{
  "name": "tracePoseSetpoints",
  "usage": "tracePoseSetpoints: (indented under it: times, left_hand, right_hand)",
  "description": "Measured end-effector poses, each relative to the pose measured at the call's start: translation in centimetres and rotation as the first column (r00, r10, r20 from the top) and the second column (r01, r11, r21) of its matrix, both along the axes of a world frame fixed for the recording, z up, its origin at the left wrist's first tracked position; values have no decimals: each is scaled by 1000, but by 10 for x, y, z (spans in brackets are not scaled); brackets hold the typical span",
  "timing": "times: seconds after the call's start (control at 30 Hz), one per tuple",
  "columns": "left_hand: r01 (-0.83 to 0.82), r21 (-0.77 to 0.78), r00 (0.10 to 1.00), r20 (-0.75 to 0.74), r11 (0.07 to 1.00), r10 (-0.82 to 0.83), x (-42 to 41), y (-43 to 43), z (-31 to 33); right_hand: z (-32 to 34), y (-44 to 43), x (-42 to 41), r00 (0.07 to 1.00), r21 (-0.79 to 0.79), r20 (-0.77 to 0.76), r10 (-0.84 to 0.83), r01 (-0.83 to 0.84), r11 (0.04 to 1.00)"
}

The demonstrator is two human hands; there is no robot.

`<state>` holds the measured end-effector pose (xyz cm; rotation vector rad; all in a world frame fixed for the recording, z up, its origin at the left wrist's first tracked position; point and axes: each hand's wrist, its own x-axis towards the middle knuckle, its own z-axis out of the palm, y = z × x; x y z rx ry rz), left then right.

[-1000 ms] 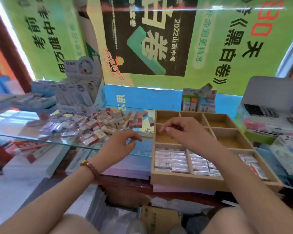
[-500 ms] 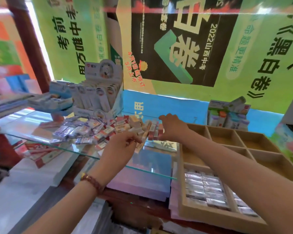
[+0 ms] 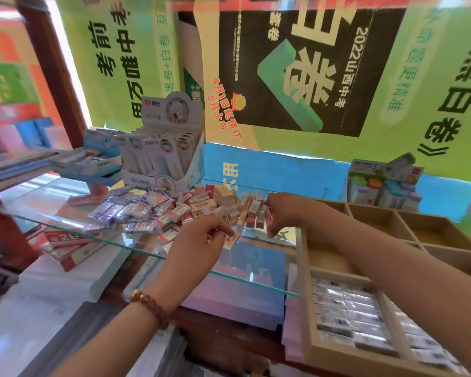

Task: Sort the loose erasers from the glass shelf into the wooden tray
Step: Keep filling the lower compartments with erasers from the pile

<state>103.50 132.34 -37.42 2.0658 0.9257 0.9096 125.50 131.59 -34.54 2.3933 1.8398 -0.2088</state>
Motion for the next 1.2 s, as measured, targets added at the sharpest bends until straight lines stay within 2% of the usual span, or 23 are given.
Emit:
tracePoseSetpoints:
  times: [0.13,0.3,0.47,0.6,0.67,0.73,0.8,0.87,0.93,1.0,1.07,1.13,1.2]
  left_hand:
    - [-25,8,1000,2,1000,25,-1,-1,4]
    - [-12,4,1000,-4,1000,12,6,-6,6]
    - [27,31,998,-51,999,-25,16,-13,8]
    - [19,46,997,-76,999,-15,20,-22,13]
    - [24,18,999,-47,1000,-23,23,-24,16]
    - [74,-90,997,17,993,-73,29,-27,18]
    - [125,-308,991,87,943,-102,39,-32,16]
    - [141,-517,987,142,844,-78,49,-40,14]
    - [235,-640,962,260,731,-81,56,-52,18]
    - [408,-681,895,430,609,-119,60,-63,23]
    - [516,-675,836,531,527,-138,64,-70,26]
    - [529,-670,820,560,520,-113,69,-74,29]
    - [512,-675,815,577,532,-52,76,-77,30]
  right_hand:
    - [-2,-6,-6,999,12,31,18,-18,1000]
    - [1,-11,-8,998,3,-53,22,-22,1000]
    - [0,-19,-12,997,41,30,66,-67,997]
    - [5,-27,-13,998,65,20,66,-67,996]
    - [10,-33,-14,999,95,-15,47,-46,994]
    - [16,-45,-16,992,140,-122,27,-9,990]
    - [24,-63,-19,970,184,-239,36,9,983]
    - [33,-83,-25,935,204,-350,48,26,979]
    - [40,-100,-31,915,220,-398,69,22,975]
    - [45,-113,-35,912,255,-403,75,33,966]
    - [48,-126,-38,932,294,-358,50,62,954]
    - [51,-139,-38,941,324,-339,6,111,939]
    - [53,-153,-36,898,308,-435,-66,217,926]
